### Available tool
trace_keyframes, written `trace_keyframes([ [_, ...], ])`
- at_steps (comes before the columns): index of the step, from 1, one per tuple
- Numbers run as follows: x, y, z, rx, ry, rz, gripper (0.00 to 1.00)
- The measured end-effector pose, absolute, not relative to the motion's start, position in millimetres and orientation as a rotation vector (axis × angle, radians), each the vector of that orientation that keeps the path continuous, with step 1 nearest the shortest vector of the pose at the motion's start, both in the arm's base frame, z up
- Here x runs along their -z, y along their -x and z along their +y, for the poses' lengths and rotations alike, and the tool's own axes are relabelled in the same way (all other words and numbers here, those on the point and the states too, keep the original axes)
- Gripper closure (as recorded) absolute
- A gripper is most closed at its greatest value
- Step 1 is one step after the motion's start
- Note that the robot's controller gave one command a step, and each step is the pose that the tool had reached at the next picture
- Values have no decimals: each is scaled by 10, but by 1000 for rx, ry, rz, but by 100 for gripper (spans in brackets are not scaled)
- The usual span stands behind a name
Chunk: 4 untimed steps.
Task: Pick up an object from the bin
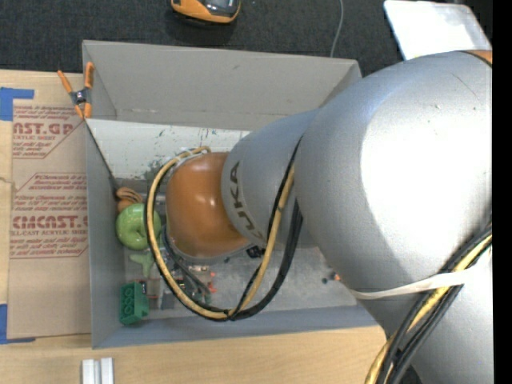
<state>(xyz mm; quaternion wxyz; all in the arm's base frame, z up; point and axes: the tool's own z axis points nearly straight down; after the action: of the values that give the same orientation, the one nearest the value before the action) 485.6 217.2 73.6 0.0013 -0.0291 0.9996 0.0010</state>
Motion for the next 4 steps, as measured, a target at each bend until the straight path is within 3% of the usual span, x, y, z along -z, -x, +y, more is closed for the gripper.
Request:
trace_keyframes([
  [1, -729, -5025, 1708, -10, -47, 3137, 100],
  [2, -733, -5084, 1346, -11, -114, 3131, 100],
  [3, -1264, -4996, 1303, -6, -96, 3143, 100],
  [4, -1800, -5467, 1092, -6, -126, 3141, 100],
])
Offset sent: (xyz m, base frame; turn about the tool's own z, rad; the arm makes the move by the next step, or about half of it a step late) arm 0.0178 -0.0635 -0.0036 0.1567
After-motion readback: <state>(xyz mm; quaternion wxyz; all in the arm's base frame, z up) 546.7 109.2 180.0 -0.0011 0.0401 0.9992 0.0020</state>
